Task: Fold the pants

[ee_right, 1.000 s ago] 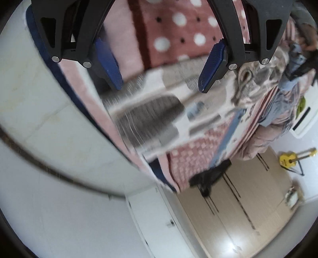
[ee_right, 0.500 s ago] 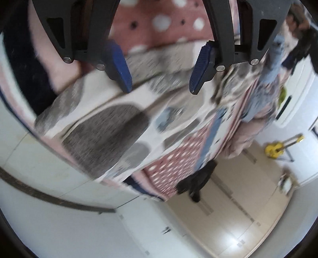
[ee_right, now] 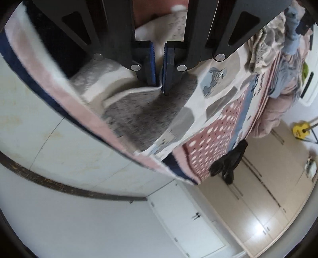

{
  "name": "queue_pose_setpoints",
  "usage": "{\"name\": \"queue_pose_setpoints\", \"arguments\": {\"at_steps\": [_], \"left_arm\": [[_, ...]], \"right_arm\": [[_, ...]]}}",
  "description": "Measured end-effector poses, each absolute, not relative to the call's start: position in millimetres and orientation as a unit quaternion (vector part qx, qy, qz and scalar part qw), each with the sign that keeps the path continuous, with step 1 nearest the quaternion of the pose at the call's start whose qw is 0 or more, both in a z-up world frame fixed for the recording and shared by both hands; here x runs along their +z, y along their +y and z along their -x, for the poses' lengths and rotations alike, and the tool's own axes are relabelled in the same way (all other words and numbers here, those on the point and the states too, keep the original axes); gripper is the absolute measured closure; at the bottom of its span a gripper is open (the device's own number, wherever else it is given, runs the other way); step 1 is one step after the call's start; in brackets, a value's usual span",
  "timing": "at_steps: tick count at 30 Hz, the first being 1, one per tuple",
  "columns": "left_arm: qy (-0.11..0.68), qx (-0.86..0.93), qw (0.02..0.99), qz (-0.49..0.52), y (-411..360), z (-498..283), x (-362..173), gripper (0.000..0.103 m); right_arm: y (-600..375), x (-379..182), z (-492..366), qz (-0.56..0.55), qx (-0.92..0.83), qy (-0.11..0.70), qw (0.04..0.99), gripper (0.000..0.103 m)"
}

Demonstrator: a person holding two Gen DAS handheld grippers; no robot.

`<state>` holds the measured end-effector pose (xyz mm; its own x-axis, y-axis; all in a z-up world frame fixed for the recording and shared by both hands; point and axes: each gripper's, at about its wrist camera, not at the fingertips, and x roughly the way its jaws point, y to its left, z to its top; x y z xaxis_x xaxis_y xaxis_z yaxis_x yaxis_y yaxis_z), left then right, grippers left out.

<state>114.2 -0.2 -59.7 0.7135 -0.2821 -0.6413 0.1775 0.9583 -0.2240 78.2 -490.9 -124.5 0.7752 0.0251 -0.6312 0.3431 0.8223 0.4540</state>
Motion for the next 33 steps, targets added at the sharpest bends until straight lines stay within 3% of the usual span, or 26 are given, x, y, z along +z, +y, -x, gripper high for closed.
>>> {"name": "queue_pose_setpoints", "arguments": {"at_steps": [5, 10, 11, 12, 14, 16, 17, 18, 29, 31, 32, 33], "left_arm": [[0.357, -0.125, 0.923, 0.075, 2, -113, -61, 0.040], [0.356, -0.129, 0.922, 0.084, 2, -114, -61, 0.040], [0.356, -0.131, 0.922, 0.084, 1, -113, -61, 0.040], [0.356, -0.132, 0.922, 0.082, 0, -113, -60, 0.040], [0.357, -0.133, 0.922, 0.078, -1, -112, -61, 0.040], [0.358, -0.132, 0.921, 0.078, -1, -113, -61, 0.040], [0.359, -0.131, 0.920, 0.079, -1, -112, -62, 0.040], [0.360, -0.131, 0.920, 0.082, 0, -112, -63, 0.040], [0.364, -0.123, 0.920, 0.080, 9, -110, -66, 0.040], [0.365, -0.119, 0.920, 0.074, 9, -110, -66, 0.040], [0.366, -0.117, 0.920, 0.071, 9, -110, -66, 0.040], [0.368, -0.115, 0.920, 0.068, 9, -111, -66, 0.038]], "right_arm": [[-505, -107, -59, -0.255, -0.120, 0.298, 0.912, 0.102], [-508, -114, -57, -0.310, -0.044, 0.339, 0.887, 0.097], [-508, -116, -56, -0.309, -0.047, 0.343, 0.886, 0.086], [-507, -117, -57, -0.309, -0.051, 0.345, 0.885, 0.067], [-507, -121, -61, -0.318, -0.051, 0.345, 0.882, 0.064], [-505, -122, -66, -0.311, -0.060, 0.344, 0.884, 0.068], [-505, -122, -69, -0.301, -0.077, 0.342, 0.887, 0.079], [-507, -122, -64, -0.290, -0.097, 0.341, 0.889, 0.102], [-517, -112, -45, -0.239, -0.160, 0.328, 0.900, 0.102], [-514, -107, -39, -0.238, -0.160, 0.331, 0.899, 0.098], [-514, -103, -31, -0.245, -0.162, 0.327, 0.898, 0.085], [-514, -99, -23, -0.253, -0.160, 0.319, 0.899, 0.065]]}}
